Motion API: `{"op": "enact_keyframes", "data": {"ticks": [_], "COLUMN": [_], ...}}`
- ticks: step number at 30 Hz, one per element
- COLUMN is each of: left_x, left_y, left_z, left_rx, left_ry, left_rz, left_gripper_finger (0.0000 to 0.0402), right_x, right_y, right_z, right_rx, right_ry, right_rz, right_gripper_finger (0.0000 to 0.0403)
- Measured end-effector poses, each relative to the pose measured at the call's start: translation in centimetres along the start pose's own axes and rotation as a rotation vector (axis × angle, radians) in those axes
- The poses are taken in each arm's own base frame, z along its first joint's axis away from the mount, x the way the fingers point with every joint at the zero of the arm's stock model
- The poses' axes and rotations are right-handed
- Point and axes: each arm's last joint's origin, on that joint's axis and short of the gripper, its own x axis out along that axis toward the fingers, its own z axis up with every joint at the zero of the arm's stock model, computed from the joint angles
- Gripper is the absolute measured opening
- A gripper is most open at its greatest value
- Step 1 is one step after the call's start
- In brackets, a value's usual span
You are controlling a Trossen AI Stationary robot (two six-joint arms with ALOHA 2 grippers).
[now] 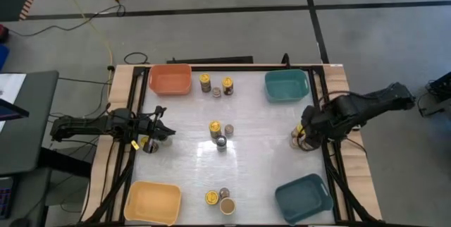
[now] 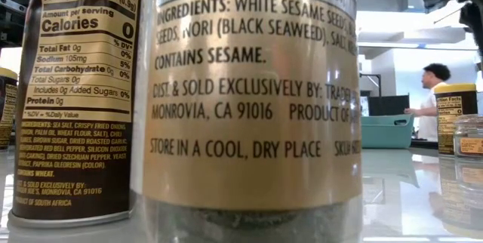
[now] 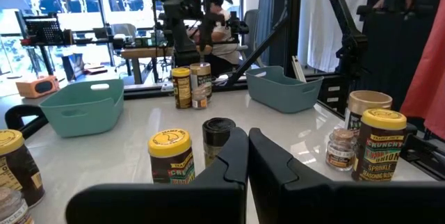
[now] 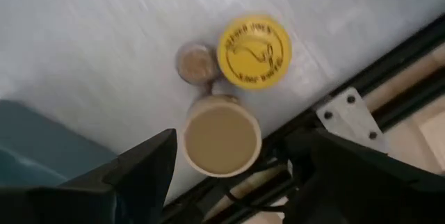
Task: Sort spices by type
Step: Put the top gold seasoning bottle into the bottom teal dark blue bin
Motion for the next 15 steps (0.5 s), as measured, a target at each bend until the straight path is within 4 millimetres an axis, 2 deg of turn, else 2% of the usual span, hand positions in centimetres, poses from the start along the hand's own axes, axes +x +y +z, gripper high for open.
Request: {"op": "enact_keyframes", "data": {"ticks": [3, 10, 15], "left_x": [0.0, 0.0, 0.0], "left_y": [0.0, 0.0, 0.0], "left_z": [0.0, 0.0, 0.0], "left_rx": [0.000, 0.000, 0.000], "left_ry": [0.000, 0.000, 0.000], "left_rz": [0.000, 0.000, 0.000], "left_gripper_finger": [0.0000, 0.0000, 0.0000], "right_x": [0.8, 1.1, 2.2], "right_y": [0.2, 0.5, 0.5], "right_z": [-0.6, -1.8, -2.4], "right_rx": [0.025, 0.076, 0.099], "right_ry": [0.029, 0.000, 0.013], "right_rz": [-0.007, 0.066, 0.046], "right_gripper_finger": [0.0361, 0.0361, 0.0361]}}
